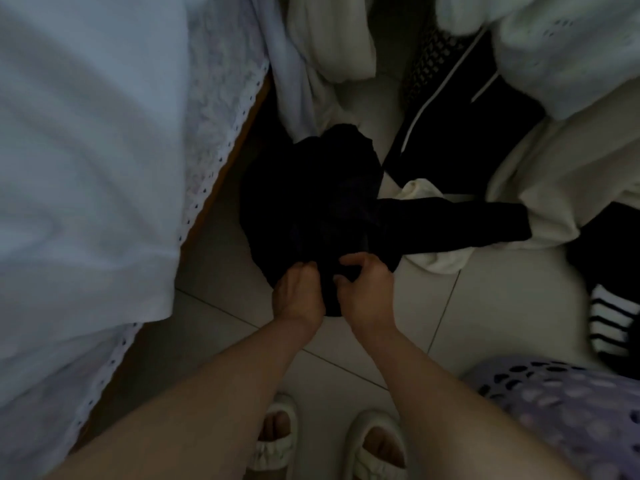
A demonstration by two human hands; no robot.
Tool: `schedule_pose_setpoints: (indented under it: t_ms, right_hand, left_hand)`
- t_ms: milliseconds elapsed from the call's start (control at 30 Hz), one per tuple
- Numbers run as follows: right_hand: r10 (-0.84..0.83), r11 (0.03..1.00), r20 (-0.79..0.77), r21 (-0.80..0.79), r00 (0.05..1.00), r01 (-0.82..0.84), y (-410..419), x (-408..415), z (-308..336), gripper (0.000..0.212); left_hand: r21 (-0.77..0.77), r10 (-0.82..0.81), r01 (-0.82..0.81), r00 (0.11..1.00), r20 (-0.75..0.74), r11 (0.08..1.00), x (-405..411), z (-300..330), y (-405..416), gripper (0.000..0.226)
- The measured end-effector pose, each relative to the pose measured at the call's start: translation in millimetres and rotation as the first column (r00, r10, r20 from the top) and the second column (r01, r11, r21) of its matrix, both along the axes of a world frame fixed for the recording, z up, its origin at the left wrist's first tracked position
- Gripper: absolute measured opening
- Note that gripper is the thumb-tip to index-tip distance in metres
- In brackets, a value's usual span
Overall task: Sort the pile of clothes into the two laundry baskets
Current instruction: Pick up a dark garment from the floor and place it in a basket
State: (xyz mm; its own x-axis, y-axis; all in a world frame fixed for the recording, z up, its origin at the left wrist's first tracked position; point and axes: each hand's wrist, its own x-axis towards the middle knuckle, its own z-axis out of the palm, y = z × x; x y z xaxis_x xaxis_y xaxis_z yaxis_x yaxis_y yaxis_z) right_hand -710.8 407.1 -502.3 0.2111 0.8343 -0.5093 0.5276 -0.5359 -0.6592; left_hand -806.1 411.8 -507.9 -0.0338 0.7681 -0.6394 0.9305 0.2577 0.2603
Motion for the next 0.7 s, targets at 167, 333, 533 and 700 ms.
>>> schedule_pose_setpoints:
  t_ms: [167, 333, 533, 700]
  right_hand:
    - [-0.132, 0.984, -0.012, 0.118, 0.991, 0.133, 12, 1, 71, 0.02]
    - [-0.136, 0.985, 0.001, 0.11, 0.991, 0.136, 29, 12, 166, 0.025]
    - [-0.159, 0.961, 0.009, 0.229, 0.987, 0.153, 49, 17, 287, 0.022]
    - [-0.132, 0.937, 0.068, 0.334, 0.989, 0.102, 58, 22, 385, 0.018]
  left_hand:
    - [0.169, 0.002, 0.0, 1.0, -0.009, 0.986, 6, 69, 16, 0.015]
    - [0.212, -0.033, 0.053, 0.994, -0.1, 0.976, 16, 160, 40, 0.015]
    - [0.232, -0.096, 0.12, 0.989, -0.113, 0.965, 19, 274, 64, 0.013]
    - [0.329, -0.106, 0.125, 0.991, -0.076, 0.936, 20, 377, 77, 0.016]
